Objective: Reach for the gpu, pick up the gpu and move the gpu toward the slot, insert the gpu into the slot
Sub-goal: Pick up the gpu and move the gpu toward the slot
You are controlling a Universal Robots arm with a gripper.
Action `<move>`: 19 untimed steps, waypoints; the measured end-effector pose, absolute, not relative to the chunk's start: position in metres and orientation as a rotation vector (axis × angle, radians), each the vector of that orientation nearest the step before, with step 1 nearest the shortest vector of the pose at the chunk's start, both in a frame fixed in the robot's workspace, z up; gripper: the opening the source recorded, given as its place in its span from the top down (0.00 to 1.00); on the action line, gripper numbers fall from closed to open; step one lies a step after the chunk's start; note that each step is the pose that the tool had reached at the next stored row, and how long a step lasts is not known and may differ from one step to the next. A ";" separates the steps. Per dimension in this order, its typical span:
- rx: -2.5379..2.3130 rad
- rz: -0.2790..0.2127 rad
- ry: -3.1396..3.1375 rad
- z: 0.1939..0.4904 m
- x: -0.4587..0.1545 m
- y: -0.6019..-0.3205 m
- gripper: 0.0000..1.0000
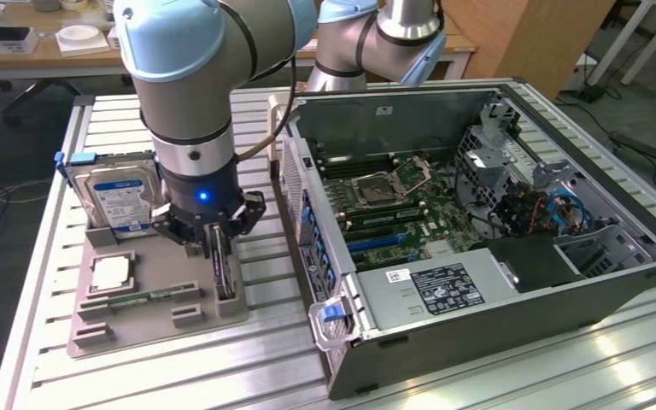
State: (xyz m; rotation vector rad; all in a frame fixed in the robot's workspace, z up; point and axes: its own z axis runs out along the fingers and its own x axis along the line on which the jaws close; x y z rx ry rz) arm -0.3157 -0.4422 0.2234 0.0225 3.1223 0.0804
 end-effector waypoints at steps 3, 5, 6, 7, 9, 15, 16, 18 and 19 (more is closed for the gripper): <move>0.022 0.081 3.122 0.223 -0.316 -0.442 0.69; 0.023 0.081 3.122 0.223 -0.316 -0.442 0.69; 0.022 0.082 3.122 0.223 -0.316 -0.442 0.69; 0.022 0.082 3.122 0.223 -0.316 -0.442 0.69; 0.023 0.082 3.122 0.223 -0.316 -0.442 0.69; 0.023 0.083 3.122 0.223 -0.316 -0.442 0.74; 0.022 0.083 3.122 0.223 -0.316 -0.442 0.74; 0.023 0.085 3.122 0.223 -0.316 -0.442 0.74; 0.023 0.085 3.122 0.223 -0.316 -0.442 0.74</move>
